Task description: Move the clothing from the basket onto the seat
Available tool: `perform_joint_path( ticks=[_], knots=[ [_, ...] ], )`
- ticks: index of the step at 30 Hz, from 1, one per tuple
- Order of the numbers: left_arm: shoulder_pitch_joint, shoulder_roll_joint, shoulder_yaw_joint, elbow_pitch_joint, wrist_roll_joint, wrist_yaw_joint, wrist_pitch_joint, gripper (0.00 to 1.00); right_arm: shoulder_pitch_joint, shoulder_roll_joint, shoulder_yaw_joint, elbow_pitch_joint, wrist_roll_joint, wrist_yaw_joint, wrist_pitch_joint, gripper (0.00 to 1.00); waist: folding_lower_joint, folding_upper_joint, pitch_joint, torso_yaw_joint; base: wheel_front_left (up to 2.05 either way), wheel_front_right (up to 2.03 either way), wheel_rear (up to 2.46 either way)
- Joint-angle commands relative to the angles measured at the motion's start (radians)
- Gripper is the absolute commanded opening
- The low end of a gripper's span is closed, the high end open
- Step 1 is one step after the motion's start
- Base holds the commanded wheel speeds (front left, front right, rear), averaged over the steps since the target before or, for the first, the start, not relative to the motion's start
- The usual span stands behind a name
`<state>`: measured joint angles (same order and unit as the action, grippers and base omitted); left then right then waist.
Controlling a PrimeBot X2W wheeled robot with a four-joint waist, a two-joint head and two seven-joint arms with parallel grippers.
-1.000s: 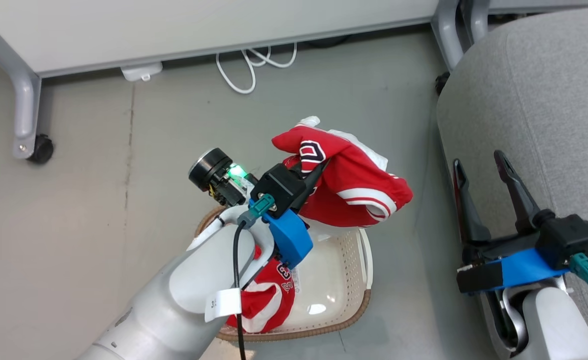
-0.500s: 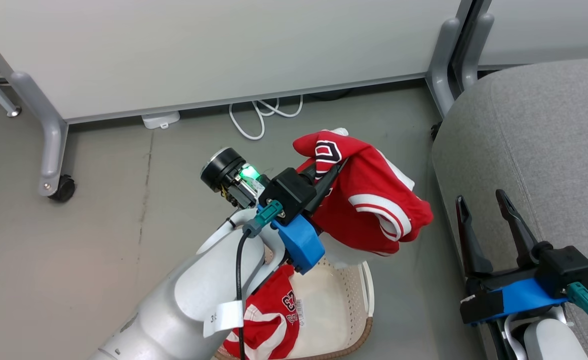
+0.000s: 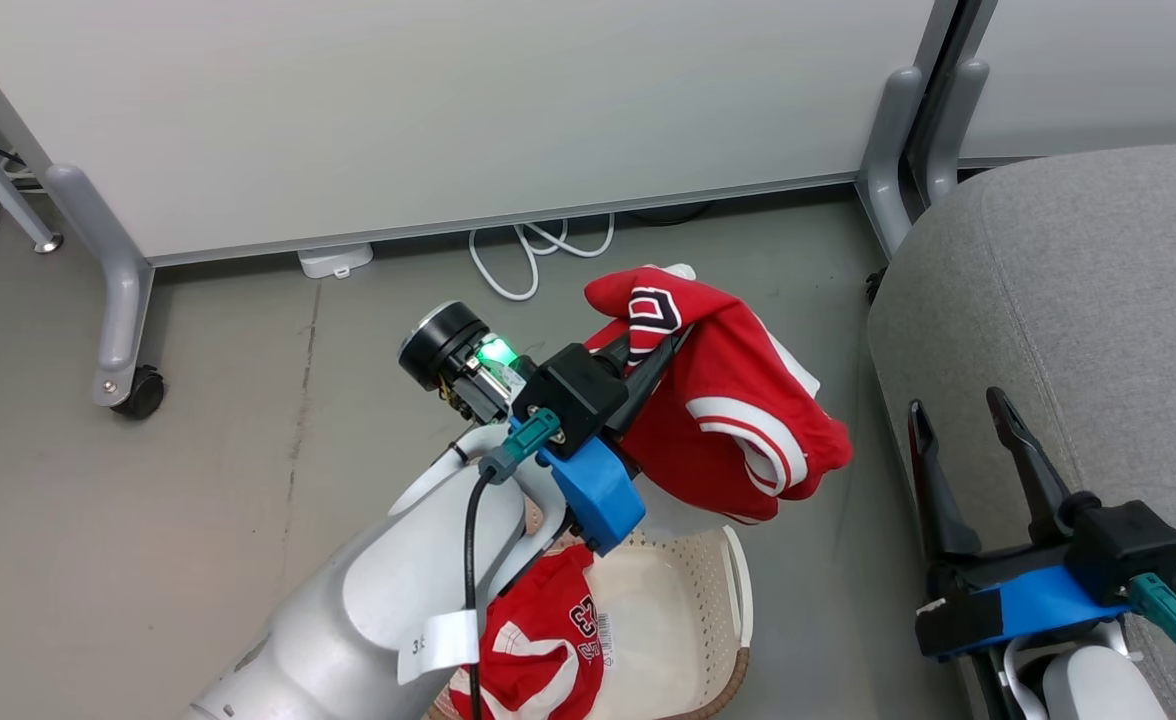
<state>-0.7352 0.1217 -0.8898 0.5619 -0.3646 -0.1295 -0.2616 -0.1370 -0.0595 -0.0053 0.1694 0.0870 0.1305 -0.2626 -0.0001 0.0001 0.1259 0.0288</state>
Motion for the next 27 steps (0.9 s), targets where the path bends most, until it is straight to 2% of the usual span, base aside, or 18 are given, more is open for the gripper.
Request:
perform_joint_path(
  ticks=[1,6,18,27],
  knots=[
    [0.008,0.004,0.002,-0.004,0.001,-0.001,-0.005,0.0,0.004,0.003,0.004,-0.006,-0.008,0.0,-0.003,1.0,0.0001,-0.0001,0.0,0.0,0.0,0.0,0.0],
    [0.004,0.005,0.007,-0.005,0.003,-0.001,-0.005,0.0,-0.027,-0.01,0.048,-0.031,-0.01,0.0,-0.004,1.0,0.0001,-0.0001,0.003,0.0,0.0,0.0,0.0],
    [-0.016,-0.008,0.003,-0.012,0.012,-0.001,-0.005,0.0,-0.135,-0.048,0.234,-0.083,0.02,0.0,-0.003,1.0,0.0001,-0.0001,0.022,0.007,0.0,0.0,0.0],
    [-0.028,-0.019,-0.006,-0.019,0.017,-0.001,-0.005,0.0,-0.199,-0.074,0.33,0.015,0.03,0.0,-0.004,1.0,0.0001,-0.0001,0.03,0.022,0.0,0.0,0.0]
  ],
)
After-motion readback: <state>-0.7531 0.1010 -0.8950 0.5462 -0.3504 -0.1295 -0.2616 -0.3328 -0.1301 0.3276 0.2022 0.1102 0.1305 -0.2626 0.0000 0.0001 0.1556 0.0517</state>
